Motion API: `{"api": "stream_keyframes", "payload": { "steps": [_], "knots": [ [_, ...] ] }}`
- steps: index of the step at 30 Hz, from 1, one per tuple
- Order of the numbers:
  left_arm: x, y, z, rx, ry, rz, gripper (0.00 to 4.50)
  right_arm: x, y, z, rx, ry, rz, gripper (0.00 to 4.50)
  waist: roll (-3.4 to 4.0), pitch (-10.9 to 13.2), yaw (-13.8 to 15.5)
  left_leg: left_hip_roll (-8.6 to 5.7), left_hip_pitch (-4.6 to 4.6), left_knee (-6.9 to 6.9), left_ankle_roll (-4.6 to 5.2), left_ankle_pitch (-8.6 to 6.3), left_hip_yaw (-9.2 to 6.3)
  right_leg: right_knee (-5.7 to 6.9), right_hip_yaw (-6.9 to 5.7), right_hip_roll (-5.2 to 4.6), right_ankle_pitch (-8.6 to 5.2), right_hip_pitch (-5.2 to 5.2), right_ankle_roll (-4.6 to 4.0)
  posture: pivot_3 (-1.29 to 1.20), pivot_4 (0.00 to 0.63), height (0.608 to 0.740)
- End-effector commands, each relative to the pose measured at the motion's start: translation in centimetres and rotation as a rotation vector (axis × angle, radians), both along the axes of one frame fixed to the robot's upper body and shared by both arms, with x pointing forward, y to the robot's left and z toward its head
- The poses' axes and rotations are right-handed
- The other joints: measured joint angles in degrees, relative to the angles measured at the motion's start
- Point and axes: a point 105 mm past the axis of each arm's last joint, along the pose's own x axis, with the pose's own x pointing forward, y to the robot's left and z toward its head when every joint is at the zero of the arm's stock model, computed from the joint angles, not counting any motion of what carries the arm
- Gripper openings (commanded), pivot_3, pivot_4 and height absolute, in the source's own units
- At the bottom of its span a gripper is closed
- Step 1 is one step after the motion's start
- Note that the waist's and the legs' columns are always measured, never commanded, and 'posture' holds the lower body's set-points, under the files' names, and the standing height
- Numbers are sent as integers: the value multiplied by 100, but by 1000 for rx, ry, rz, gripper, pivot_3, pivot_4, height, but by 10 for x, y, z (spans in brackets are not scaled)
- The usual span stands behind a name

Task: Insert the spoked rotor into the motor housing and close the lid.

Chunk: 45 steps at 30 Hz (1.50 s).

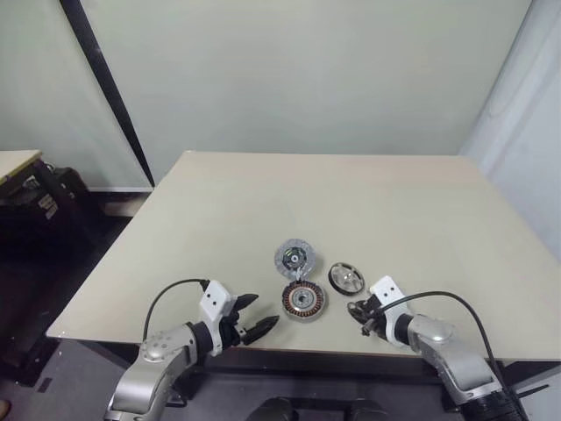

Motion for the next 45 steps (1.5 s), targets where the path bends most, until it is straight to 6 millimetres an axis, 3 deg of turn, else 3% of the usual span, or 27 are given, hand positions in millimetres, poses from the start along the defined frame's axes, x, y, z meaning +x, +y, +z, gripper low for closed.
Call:
{"api": "stream_keyframes", "payload": {
  "steps": [1, 9, 18, 31, 45],
  "knots": [
    [6, 8, 8, -20, -19, 34, 4135, -3, 20, 29, 57, -38, 98, 805, -1, 0, -1, 3, 0, 0, 0, 0, 1, 0, -2, 1, 0, 0, 0, 0, 0, 740],
    [5, 20, 1, 6, -5, 59, 4135, 2, 57, 43, 88, -83, 170, 805, -1, 0, -1, 17, 0, 0, -4, -2, 10, -4, -13, 0, 0, -7, -1, 0, 0, 740],
    [5, 17, 3, 3, -23, 57, 4135, 16, 86, 37, 93, -103, 180, 805, -1, -1, 2, 16, 2, 0, -5, -3, 8, -5, -15, 3, 8, -8, -11, 0, 0, 740],
    [3, 13, 4, 7, -32, 47, 4135, 31, 100, 28, 92, -117, 168, 805, 1, -1, -1, 18, 11, -1, -7, -4, 11, -1, -15, 9, 13, -7, -16, 0, 0, 740],
    [3, 12, 4, 12, -35, 48, 4135, 28, 100, 17, 57, -81, 203, 805, 2, -1, -2, 18, 12, -2, -8, -5, 10, 0, -15, 10, 16, -7, -19, 0, 0, 740]
  ]
}}
